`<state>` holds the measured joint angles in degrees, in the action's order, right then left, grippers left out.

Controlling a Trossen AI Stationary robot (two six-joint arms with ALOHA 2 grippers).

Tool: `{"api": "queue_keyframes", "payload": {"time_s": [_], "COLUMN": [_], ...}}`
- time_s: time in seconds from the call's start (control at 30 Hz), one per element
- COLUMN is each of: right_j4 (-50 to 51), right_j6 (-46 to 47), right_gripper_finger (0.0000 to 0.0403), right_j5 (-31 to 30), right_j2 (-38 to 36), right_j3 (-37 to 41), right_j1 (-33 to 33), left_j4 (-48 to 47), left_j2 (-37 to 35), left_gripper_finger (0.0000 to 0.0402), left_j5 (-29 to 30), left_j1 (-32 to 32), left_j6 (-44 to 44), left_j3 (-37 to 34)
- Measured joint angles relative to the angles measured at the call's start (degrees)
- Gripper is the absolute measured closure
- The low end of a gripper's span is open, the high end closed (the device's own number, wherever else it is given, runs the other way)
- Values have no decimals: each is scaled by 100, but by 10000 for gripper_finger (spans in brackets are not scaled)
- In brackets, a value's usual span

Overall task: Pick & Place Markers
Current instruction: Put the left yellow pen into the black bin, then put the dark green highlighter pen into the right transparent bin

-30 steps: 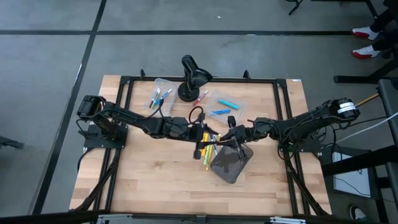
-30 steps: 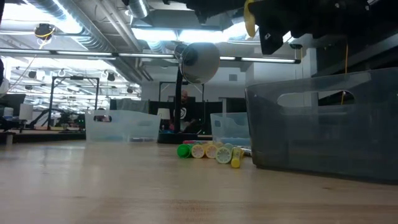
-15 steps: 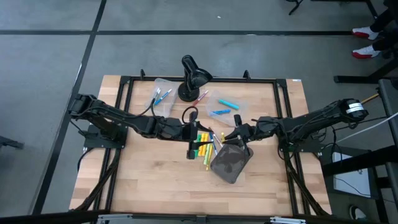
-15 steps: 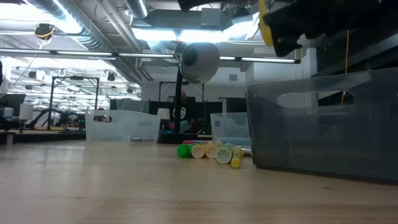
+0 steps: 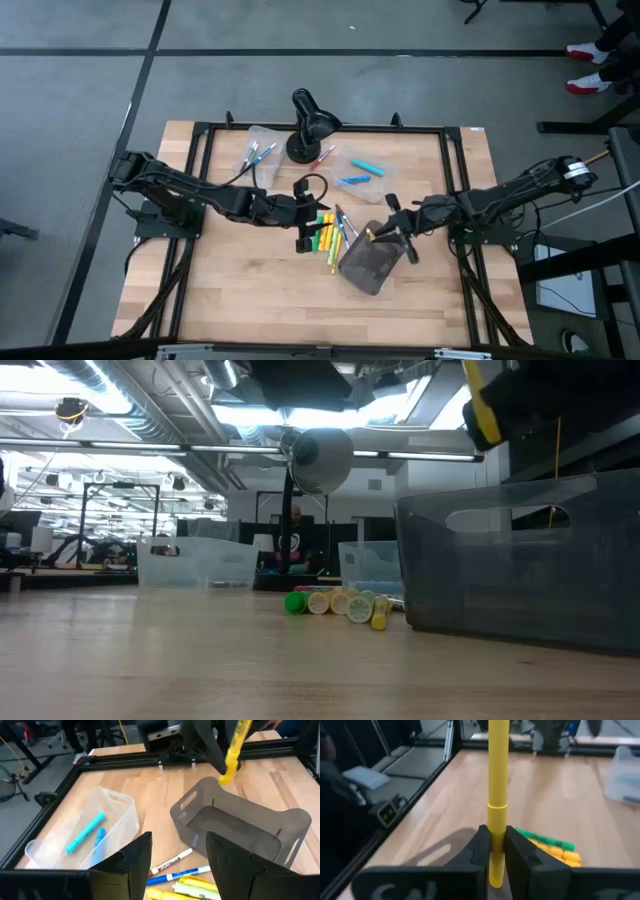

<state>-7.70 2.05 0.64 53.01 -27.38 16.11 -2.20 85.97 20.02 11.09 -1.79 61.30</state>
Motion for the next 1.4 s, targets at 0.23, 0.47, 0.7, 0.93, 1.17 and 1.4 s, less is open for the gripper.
{"api": "queue_keyframes", "payload": {"time_s": [0.23, 0.47, 0.7, 0.93, 1.17, 1.4], "right_j4": [683, 1245, 1296, 1274, 1182, 1182], "right_j6": [-816, -1088, -1351, -1448, -995, -958], "right_gripper_finger": [364, 359, 358, 340, 309, 286], "right_j5": [-173, -726, -1014, -1014, -1012, -1012], "right_j2": [91, 316, 476, 472, 472, 472], "right_j3": [0, 0, 0, 0, 0, 0], "right_j1": [299, 639, 714, 714, 712, 712], "left_j4": [-26, -63, -63, -63, -70, -163], "left_j2": [0, 11, 11, 13, 15, 15], "left_gripper_finger": [223, 224, 229, 230, 229, 232], "left_j5": [-3, -10, 3, 3, -3, -132], "left_j1": [0, 0, 0, 0, 0, 0], "left_j6": [-69, -67, -67, -62, -50, -291], "left_j3": [0, 0, 0, 0, 0, 0]}}
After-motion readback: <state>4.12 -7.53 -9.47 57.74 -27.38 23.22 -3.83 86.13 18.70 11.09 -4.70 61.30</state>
